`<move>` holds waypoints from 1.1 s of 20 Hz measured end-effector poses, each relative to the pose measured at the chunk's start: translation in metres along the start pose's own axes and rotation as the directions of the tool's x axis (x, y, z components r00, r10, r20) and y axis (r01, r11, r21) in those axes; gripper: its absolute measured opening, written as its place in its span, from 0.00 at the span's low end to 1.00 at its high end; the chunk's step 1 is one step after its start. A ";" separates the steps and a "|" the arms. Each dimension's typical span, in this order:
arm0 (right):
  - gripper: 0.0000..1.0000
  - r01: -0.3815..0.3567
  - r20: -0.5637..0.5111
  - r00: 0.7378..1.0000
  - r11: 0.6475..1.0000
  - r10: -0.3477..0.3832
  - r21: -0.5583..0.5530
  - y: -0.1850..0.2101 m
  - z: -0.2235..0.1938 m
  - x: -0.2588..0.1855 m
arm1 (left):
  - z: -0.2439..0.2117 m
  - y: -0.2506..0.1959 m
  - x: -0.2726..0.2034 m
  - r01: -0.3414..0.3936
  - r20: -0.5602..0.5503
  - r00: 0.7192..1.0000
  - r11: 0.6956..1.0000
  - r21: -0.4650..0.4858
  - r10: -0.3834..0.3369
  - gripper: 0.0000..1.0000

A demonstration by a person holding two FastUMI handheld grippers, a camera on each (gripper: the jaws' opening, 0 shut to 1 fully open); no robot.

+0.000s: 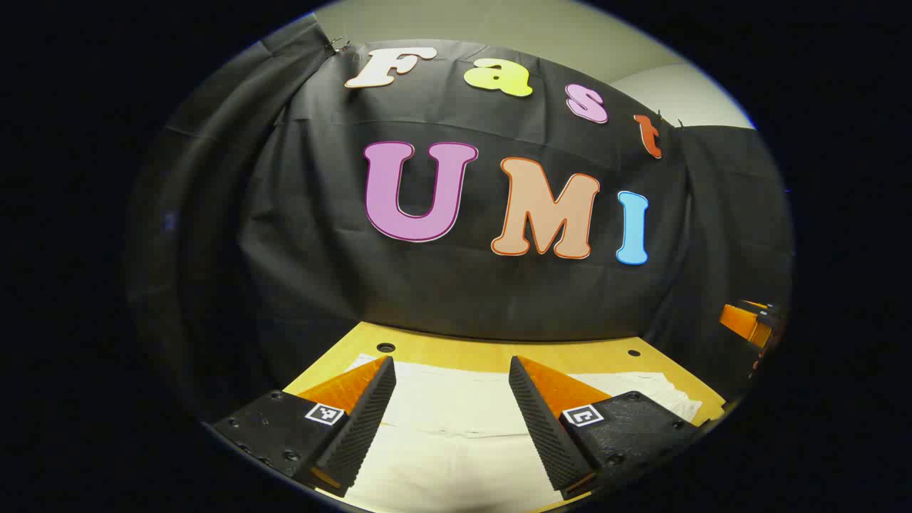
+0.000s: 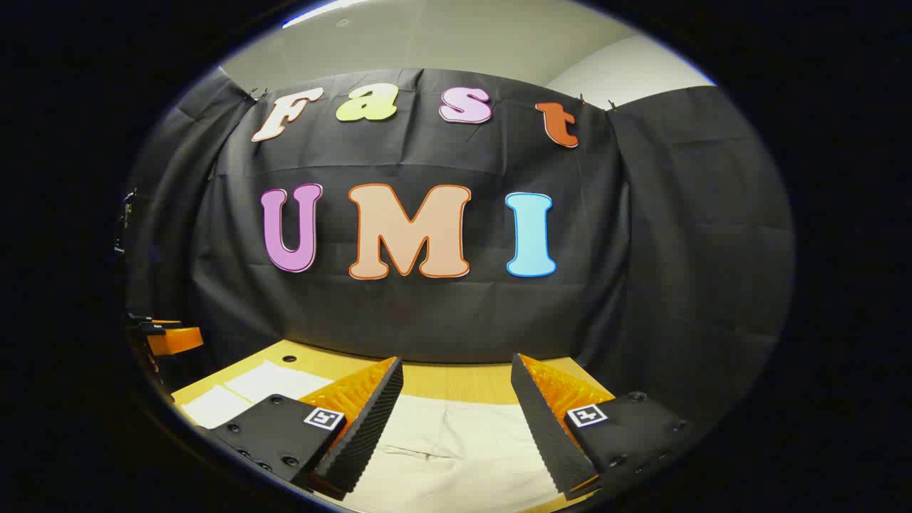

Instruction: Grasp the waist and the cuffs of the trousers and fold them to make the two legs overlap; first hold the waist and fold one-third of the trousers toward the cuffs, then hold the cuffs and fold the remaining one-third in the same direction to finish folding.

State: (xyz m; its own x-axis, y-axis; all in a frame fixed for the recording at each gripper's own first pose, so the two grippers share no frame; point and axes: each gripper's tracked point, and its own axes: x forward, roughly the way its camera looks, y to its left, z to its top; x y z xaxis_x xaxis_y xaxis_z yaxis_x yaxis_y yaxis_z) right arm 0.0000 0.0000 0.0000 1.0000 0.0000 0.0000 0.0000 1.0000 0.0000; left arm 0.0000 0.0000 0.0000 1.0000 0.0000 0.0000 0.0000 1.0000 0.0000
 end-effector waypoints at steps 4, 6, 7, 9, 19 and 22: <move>0.98 0.003 -0.016 1.000 1.000 -0.004 -0.013 -0.005 -0.006 0.008 | -0.007 -0.001 0.004 0.003 -0.017 1.000 1.000 0.008 -0.002 0.95; 0.98 0.000 -0.020 1.000 1.000 0.000 -0.018 -0.005 -0.007 0.010 | -0.012 -0.001 0.006 -0.001 -0.033 0.999 1.000 0.011 0.002 0.95; 0.98 -0.004 -0.023 1.000 1.000 0.004 -0.018 -0.004 -0.008 0.013 | -0.013 -0.001 0.005 -0.006 -0.040 0.999 1.000 0.012 0.007 0.94; 0.98 -0.010 -0.031 0.999 1.000 0.009 -0.018 -0.003 -0.011 0.017 | -0.015 -0.002 0.008 -0.012 -0.045 0.999 1.000 0.007 0.013 0.94; 0.98 -0.046 -0.061 0.997 0.999 0.044 -0.025 0.007 -0.024 0.030 | -0.023 -0.005 0.016 -0.008 -0.073 0.997 0.999 0.052 0.011 0.94; 0.99 -0.053 -0.080 0.995 0.998 0.051 -0.020 0.006 -0.030 0.032 | -0.032 -0.010 0.016 0.056 -0.103 0.994 0.992 0.112 -0.045 0.94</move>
State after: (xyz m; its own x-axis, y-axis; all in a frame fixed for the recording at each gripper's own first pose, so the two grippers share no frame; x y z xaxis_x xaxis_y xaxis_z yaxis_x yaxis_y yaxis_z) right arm 0.0323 0.0063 -0.0300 0.9955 0.0510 -0.0803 -0.0528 0.9984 -0.0204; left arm 0.0159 -0.0104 -0.0323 0.9936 -0.0447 -0.1033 0.0563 0.9921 0.1122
